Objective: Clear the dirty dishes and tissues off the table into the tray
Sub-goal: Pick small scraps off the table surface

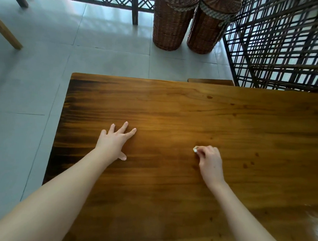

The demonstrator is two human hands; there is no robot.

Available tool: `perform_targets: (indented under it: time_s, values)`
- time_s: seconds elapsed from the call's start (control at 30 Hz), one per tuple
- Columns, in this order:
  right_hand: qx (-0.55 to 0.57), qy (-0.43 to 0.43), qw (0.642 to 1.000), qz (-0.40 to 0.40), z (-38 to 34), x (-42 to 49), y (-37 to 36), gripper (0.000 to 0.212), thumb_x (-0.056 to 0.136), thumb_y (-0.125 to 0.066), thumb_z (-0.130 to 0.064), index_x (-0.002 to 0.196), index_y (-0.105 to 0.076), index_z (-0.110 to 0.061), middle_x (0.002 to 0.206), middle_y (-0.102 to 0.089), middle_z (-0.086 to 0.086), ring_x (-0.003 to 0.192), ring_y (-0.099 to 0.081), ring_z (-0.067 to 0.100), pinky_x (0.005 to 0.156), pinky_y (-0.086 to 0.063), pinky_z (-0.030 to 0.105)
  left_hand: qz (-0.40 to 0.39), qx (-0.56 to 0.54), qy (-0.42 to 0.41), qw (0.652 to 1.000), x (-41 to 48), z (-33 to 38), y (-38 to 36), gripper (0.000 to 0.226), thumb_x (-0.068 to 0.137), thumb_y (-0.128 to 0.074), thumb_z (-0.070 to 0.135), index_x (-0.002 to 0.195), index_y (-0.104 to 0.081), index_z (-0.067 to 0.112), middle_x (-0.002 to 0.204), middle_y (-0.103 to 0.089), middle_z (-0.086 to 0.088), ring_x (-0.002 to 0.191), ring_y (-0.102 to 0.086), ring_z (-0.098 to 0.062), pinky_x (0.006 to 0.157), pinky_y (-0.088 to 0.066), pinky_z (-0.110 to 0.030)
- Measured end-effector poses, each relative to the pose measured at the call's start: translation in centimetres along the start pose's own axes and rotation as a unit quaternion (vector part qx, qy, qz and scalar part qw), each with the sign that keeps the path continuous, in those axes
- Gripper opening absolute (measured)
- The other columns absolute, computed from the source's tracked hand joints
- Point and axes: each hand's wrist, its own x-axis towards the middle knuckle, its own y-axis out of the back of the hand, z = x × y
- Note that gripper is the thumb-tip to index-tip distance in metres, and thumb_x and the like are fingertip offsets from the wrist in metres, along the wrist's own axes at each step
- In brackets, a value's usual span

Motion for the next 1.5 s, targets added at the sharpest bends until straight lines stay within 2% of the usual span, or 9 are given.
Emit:
perform_targets:
  time_s: [0.17, 0.3, 0.43, 0.53, 0.7, 0.83, 1.0, 1.3, 1.5]
  values:
    - [-0.013, -0.01, 1.0, -0.01, 0.5, 1.3, 0.3, 0.015, 0.09, -0.06, -0.007, 0.1, -0.072, -0.006, 0.092, -0.065, 0.005, 0.09, -0.053, 0.015, 0.08, -0.046, 0.025, 0.017, 0.016, -0.024, 0.999, -1.7, 0.5, 0.4, 0.099, 0.087, -0.067, 0.037, 0.153, 0.007, 0.035, 0.162, 0.013, -0.004, 0.148, 0.0, -0.034, 0.117, -0.019, -0.051]
    - [-0.009, -0.111, 0.993, 0.023, 1.5, 5.0, 1.2, 0.016, 0.092, -0.06, -0.012, 0.101, -0.071, -0.005, 0.098, -0.063, 0.008, 0.097, -0.051, 0.02, 0.079, -0.039, 0.025, 0.018, -0.013, -0.055, 0.998, -3.1, 2.6, -0.3, 0.092, 0.092, -0.06, 0.039, 0.152, 0.009, 0.034, 0.161, 0.012, -0.008, 0.148, -0.003, -0.036, 0.117, -0.017, -0.051]
    - [0.0, -0.173, 0.984, 0.035, 3.0, 7.5, 2.3, 0.017, 0.092, -0.06, -0.013, 0.103, -0.07, -0.004, 0.105, -0.063, 0.013, 0.102, -0.053, 0.026, 0.085, -0.048, 0.038, 0.01, 0.002, -0.095, 0.995, -3.9, 5.6, -1.6, 0.096, 0.088, -0.061, 0.049, 0.152, 0.009, 0.036, 0.161, 0.013, -0.011, 0.147, -0.001, -0.039, 0.116, -0.013, -0.055]
    - [0.019, -0.198, 0.979, 0.047, 3.0, 7.8, 2.1, 0.018, 0.092, -0.06, -0.012, 0.105, -0.069, -0.003, 0.107, -0.065, 0.013, 0.103, -0.057, 0.027, 0.086, -0.05, 0.039, -0.029, 0.02, -0.081, 0.996, -4.0, 7.4, -2.7, 0.102, 0.083, -0.067, 0.05, 0.153, 0.007, 0.033, 0.16, 0.015, -0.013, 0.146, 0.002, -0.042, 0.115, -0.009, -0.059]
    - [0.053, -0.159, 0.986, 0.018, 1.9, 5.3, 1.3, 0.017, 0.092, -0.059, -0.011, 0.104, -0.07, -0.006, 0.104, -0.067, 0.01, 0.101, -0.059, 0.024, 0.09, -0.05, 0.036, -0.032, 0.02, -0.072, 0.997, -3.7, 7.3, -3.4, 0.109, 0.08, -0.071, 0.048, 0.152, 0.009, 0.035, 0.16, 0.017, -0.011, 0.146, 0.006, -0.041, 0.114, -0.005, -0.06]
    - [0.027, -0.081, 0.996, -0.013, 1.1, 0.9, 1.0, 0.015, 0.091, -0.059, -0.006, 0.1, -0.071, -0.006, 0.098, -0.068, 0.007, 0.093, -0.057, 0.018, 0.081, -0.042, 0.023, -0.019, 0.019, -0.072, 0.997, -3.7, 7.4, -3.4, 0.106, 0.08, -0.072, 0.046, 0.153, 0.005, 0.034, 0.161, 0.013, -0.012, 0.146, 0.003, -0.041, 0.115, -0.006, -0.059]
    - [-0.003, -0.011, 0.999, -0.034, 0.1, -4.8, 0.6, 0.014, 0.09, -0.06, -0.003, 0.096, -0.071, -0.009, 0.092, -0.068, 0.002, 0.086, -0.055, 0.016, 0.078, -0.047, 0.029, -0.008, 0.016, -0.075, 0.997, -3.9, 7.4, -3.5, 0.105, 0.081, -0.071, 0.046, 0.153, 0.004, 0.034, 0.161, 0.012, -0.012, 0.146, 0.002, -0.042, 0.115, -0.007, -0.06]
    - [-0.025, -0.006, 0.997, -0.069, -0.6, -8.5, 0.8, 0.014, 0.091, -0.059, -0.007, 0.097, -0.072, -0.009, 0.094, -0.068, 0.002, 0.089, -0.056, 0.017, 0.08, -0.051, 0.034, 0.014, -0.027, -0.093, 0.995, -6.7, 8.0, -5.2, 0.091, 0.091, -0.061, 0.039, 0.153, 0.006, 0.033, 0.162, 0.01, -0.01, 0.147, -0.001, -0.04, 0.116, -0.011, -0.057]
    - [-0.03, -0.032, 0.998, -0.04, -1.1, -5.3, 0.8, 0.011, 0.092, -0.06, -0.012, 0.094, -0.071, -0.009, 0.092, -0.066, 0.005, 0.088, -0.054, 0.018, 0.077, -0.046, 0.03, -0.005, -0.012, -0.097, 0.995, -10.7, 9.6, -8.5, 0.094, 0.09, -0.059, 0.048, 0.152, 0.009, 0.033, 0.16, 0.018, -0.011, 0.146, 0.007, -0.042, 0.116, -0.005, -0.057]
